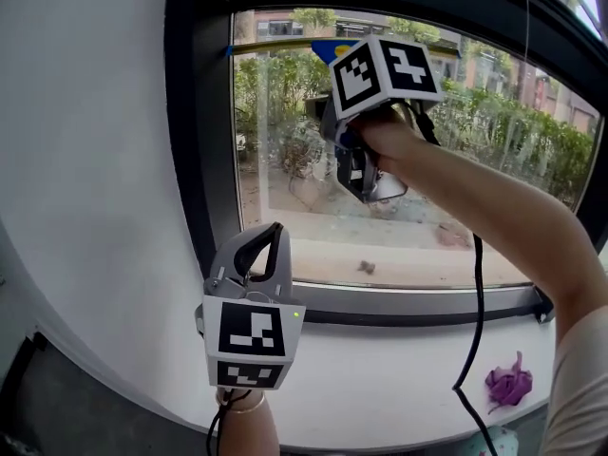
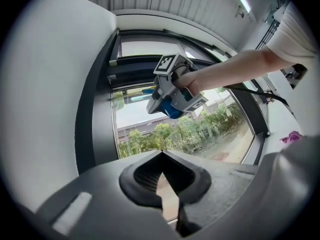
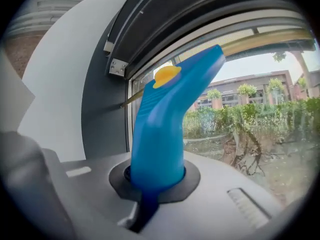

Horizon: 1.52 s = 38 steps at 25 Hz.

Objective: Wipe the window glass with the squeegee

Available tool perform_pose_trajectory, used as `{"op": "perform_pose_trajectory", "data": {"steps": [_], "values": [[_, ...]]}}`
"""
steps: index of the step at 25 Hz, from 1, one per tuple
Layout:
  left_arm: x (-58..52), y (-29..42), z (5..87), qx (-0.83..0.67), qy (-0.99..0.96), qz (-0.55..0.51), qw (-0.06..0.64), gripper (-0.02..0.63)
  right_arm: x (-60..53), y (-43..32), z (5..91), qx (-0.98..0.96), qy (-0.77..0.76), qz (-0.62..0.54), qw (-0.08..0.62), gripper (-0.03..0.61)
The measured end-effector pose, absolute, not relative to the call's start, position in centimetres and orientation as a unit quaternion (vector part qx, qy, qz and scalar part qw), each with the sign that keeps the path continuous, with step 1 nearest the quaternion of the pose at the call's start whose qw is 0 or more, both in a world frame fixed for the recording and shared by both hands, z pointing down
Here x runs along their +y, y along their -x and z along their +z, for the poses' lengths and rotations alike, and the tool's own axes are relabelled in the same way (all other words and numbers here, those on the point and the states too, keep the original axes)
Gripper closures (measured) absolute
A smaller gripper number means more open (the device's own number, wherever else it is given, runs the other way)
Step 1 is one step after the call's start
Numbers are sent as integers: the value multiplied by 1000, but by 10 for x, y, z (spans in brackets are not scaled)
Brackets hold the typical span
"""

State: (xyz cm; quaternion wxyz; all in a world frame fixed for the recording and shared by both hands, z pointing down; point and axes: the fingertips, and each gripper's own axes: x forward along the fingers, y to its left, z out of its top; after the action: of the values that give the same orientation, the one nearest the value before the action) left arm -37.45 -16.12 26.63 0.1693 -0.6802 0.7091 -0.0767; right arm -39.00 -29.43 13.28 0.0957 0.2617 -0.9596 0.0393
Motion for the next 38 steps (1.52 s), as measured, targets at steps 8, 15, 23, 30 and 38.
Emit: {"op": "perform_pose_trajectory", "data": {"steps": [8,15,23,30,38], "values": [[-156,373,303,712,686,-60,136,612,-293,385,207,-962,-242,29,126,552],[-162,372,315,719,688,-27,93,612,-293,390,244,-968,-227,59,94,552],[-161,370,339,728,679,-30,93,612,-287,380,323,-967,-217,113,76,555],[-174,367,361,734,672,-48,86,612,-288,363,391,-962,-218,135,98,553],[-183,373,374,736,674,-30,62,612,-282,361,431,-957,-210,168,108,554]]}}
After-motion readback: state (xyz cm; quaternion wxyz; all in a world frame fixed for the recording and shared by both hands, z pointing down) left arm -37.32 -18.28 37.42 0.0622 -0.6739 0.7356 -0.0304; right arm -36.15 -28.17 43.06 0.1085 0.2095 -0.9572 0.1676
